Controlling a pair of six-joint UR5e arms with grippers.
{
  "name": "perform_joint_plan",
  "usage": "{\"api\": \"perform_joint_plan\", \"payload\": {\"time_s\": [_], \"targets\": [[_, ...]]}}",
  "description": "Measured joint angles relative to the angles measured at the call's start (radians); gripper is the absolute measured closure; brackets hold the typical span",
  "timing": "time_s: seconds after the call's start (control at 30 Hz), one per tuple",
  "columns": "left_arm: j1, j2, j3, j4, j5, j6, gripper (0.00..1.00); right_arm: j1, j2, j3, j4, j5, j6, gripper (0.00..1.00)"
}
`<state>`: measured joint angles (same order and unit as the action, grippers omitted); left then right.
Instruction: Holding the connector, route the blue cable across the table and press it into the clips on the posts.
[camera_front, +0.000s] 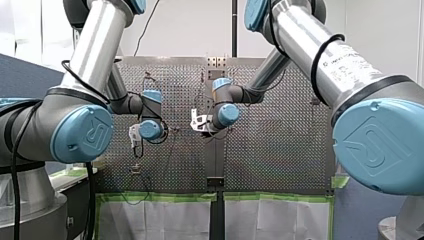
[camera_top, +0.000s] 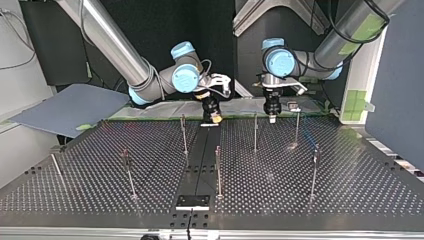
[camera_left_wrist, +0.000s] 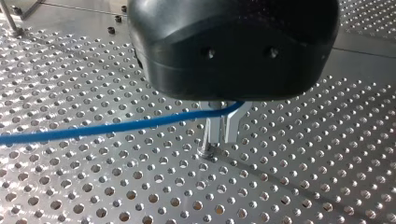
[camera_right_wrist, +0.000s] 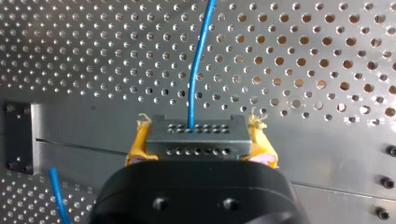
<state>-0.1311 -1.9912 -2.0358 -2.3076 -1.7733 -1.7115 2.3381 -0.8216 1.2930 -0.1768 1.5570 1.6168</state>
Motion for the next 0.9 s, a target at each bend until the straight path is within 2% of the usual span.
{"api": "perform_joint_plan", "payload": {"time_s": [0.6, 0.9], "targets": [[0.001, 0.000, 0.000, 0.000, 0.000, 0.000, 1.00, 0.000, 0.000, 0.000, 0.000, 0.000, 0.000, 1.00], [0.014, 0.001, 0.006, -0.001, 0.005, 0.001, 1.00, 0.001, 0.000, 0.000, -0.001, -0.001, 0.000, 1.00]]}}
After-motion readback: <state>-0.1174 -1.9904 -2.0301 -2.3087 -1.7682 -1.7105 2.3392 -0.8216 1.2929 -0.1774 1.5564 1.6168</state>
